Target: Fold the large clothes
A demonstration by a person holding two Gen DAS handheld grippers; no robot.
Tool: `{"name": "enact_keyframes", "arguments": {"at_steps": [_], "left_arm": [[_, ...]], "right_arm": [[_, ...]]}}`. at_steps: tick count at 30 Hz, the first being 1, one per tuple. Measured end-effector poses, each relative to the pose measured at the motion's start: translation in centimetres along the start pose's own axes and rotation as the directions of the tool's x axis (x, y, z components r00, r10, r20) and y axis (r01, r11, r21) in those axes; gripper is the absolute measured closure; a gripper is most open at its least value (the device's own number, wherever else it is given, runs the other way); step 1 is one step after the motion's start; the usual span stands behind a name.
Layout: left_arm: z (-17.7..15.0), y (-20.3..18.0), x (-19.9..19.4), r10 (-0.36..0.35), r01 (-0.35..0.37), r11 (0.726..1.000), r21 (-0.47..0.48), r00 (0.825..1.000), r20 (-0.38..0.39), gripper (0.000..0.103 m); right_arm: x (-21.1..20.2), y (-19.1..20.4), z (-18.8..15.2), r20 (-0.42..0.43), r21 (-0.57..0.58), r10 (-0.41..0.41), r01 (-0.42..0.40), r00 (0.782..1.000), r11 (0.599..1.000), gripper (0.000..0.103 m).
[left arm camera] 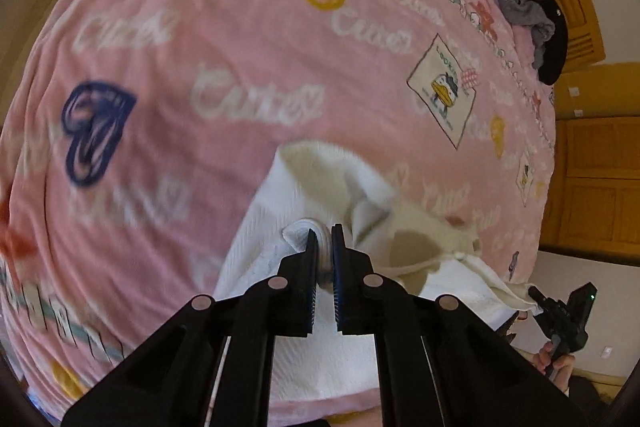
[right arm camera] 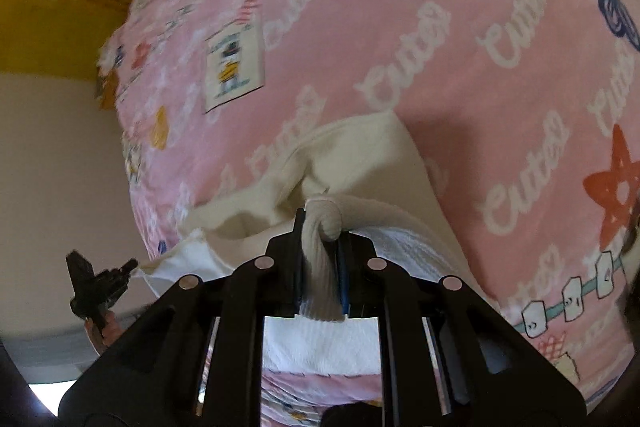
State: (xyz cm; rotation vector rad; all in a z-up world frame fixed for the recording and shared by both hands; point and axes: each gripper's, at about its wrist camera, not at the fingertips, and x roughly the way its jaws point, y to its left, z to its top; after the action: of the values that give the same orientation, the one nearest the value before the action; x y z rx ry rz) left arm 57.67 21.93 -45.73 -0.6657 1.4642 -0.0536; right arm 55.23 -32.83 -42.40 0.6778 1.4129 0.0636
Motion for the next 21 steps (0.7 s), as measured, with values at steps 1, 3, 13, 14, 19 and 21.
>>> {"name": "enact_keyframes", "arguments": {"at_steps": [1,3,13,14,19,21], "left_arm": [[0.9,0.2,0.4,0.004,-0.004,1.0,-0.003,1.0,-0.007,0.097],[2.8,1.3,1.6,-0.01,0.008,0.999,-0.043,0.999,-0.032,0.097],[8.9,6.3,4.0,0.061,-0.062,0.985,-0.164,0.998,-0.008,0.102],[9.2,6.2,4.1,0.085,-0.087,0.985,-0.15,0.996,-0.022,0.102],[8.6,3.6,3.0,0.121,-0.122,0.992,-0.04,0.992,-0.023,0.102],[7.5,1.9,2.6,0.144,-0.143,0.989,0.023,0.99,-0.017,0.102]], "right_arm": [[0.9,-0.8,1.2,-0.007,0.031,0.001,-0.001,1.0,1.0,0.091],[2.1,-1.5,2.6,-0.014,0.062,0.003,-0.002,1.0,0.998,0.091],[8.1,-5.1,6.9,-0.019,0.238,0.01,-0.005,1.0,0.971,0.091],[8.8,-5.5,6.9,-0.03,0.253,0.01,-0.002,0.999,0.967,0.09],[8.7,-8.5,6.7,0.018,0.457,0.191,-0.177,0.982,0.872,0.076],[8.1,-8.4,6.7,0.014,0.449,0.191,-0.177,0.981,0.876,0.072]]}}
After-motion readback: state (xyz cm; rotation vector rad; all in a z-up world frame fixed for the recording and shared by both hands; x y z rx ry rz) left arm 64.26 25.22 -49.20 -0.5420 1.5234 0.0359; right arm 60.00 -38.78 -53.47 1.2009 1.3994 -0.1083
